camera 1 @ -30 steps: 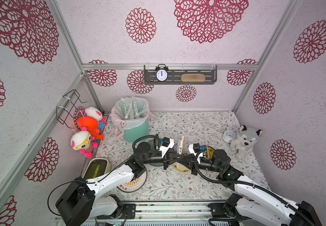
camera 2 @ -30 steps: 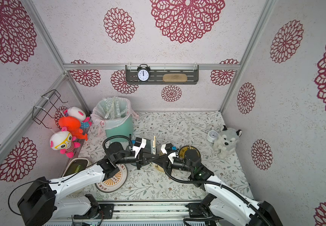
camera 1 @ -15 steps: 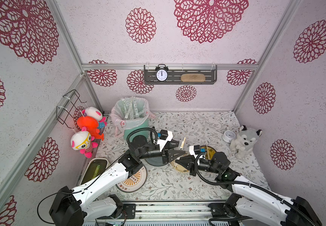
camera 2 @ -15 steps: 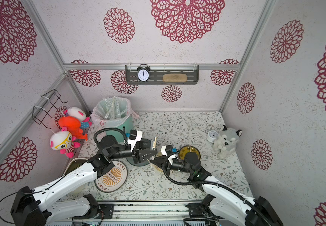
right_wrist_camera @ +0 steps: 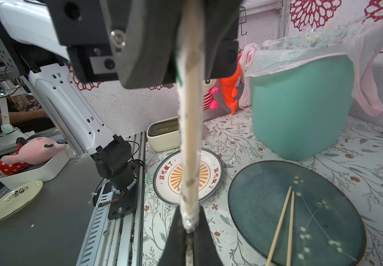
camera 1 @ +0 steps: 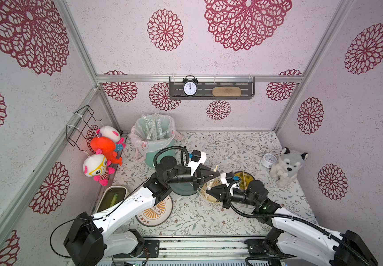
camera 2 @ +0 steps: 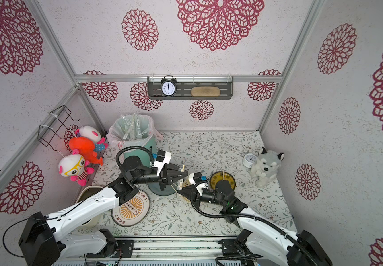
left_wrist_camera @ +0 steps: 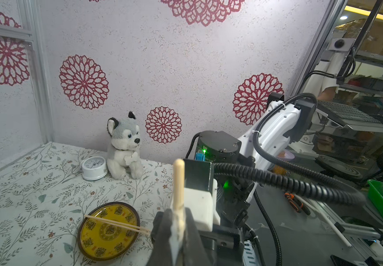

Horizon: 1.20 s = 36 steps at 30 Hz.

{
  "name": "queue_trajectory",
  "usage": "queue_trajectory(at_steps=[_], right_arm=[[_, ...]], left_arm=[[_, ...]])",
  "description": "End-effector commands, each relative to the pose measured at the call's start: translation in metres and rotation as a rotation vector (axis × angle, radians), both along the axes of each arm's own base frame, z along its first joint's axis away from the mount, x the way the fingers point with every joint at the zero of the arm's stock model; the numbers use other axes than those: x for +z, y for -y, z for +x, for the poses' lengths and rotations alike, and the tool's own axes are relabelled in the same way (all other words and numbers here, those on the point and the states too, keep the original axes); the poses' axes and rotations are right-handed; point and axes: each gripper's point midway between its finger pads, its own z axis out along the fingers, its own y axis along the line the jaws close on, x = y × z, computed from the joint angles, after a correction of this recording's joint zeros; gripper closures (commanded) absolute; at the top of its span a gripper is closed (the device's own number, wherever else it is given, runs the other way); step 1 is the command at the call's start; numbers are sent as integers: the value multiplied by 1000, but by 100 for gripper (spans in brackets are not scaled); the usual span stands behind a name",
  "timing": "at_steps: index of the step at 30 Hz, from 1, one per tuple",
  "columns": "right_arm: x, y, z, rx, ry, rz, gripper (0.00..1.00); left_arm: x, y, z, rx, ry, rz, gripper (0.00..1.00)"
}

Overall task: Remove the packaging of disposable chopsticks
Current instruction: Remove the packet bag from the disposable chopsticks.

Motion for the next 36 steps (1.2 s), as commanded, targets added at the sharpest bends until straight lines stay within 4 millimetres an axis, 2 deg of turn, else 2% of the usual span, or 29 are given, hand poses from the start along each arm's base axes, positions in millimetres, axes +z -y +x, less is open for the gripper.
queue_trajectory(at_steps=[1,6,9,13,18,21,24,27,36], right_arm=[[56,9,-3,-26,153,143,100],[71,14,-6,-19,172,194,100],[78,15,-8,-12,182,216,100],[87,15,-10,1,188,236,100],[89,14,-9,4,183,244,100],[89,14,-9,7,179,249,100],[85,10,-8,18,164,240,100],[72,5,-3,16,133,212,100],[22,-4,-1,32,29,119,100]], left_arm=[[-49,-1,-4,-16,-89,86,100],[-87,-1,-13,-40,-171,97,98],[-104,4,-19,-33,-184,144,95],[-127,-2,-26,-33,-218,153,92],[-153,-3,-30,-37,-277,172,87],[-165,-7,-30,-17,-292,190,89],[-153,-6,-33,-41,-271,164,98],[-144,-11,-32,-13,-234,171,98],[-82,-21,-41,-29,-79,56,100]])
